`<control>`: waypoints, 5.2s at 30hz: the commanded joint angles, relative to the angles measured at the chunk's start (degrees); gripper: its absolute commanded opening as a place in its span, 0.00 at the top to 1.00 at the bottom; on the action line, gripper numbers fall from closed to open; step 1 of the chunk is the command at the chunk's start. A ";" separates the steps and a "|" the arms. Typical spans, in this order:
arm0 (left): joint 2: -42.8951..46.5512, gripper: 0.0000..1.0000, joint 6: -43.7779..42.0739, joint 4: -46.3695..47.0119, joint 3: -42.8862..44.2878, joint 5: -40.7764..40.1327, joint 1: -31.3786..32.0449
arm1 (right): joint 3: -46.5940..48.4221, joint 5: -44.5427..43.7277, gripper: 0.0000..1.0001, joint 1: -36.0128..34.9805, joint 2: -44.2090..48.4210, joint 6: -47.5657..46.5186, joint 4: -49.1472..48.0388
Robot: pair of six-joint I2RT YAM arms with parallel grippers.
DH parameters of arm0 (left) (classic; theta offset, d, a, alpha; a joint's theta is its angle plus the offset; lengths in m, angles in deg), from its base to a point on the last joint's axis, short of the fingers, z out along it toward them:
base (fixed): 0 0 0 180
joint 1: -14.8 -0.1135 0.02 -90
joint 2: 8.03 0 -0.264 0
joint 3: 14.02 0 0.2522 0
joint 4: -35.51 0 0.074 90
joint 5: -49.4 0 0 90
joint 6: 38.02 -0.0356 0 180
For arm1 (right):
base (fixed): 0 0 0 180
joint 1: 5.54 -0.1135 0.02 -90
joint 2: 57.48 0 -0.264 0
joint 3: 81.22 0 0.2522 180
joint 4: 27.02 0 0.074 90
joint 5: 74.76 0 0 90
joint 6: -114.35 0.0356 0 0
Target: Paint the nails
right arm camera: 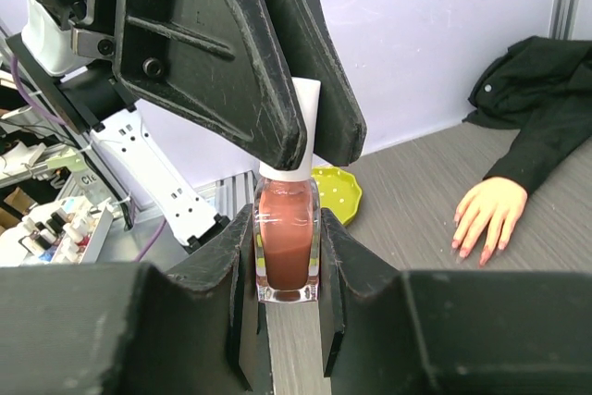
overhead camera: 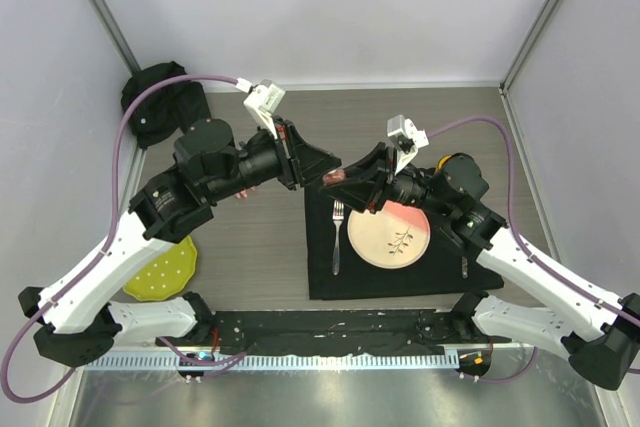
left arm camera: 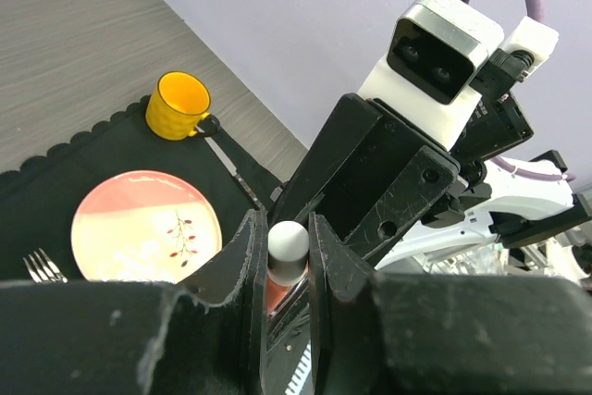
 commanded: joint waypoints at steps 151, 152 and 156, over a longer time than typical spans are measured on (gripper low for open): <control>-0.43 0.40 -17.20 13.09 2.96 -15.27 1.36 | 15.99 -13.25 0.99 3.78 -5.47 -8.40 10.52; -0.87 0.40 -17.37 13.09 2.96 -16.15 1.54 | 15.91 -13.25 0.99 3.78 -5.47 -8.31 10.17; -1.75 0.41 -17.73 13.79 3.13 -18.08 1.98 | 15.99 -12.81 0.99 3.60 -5.38 -8.22 10.08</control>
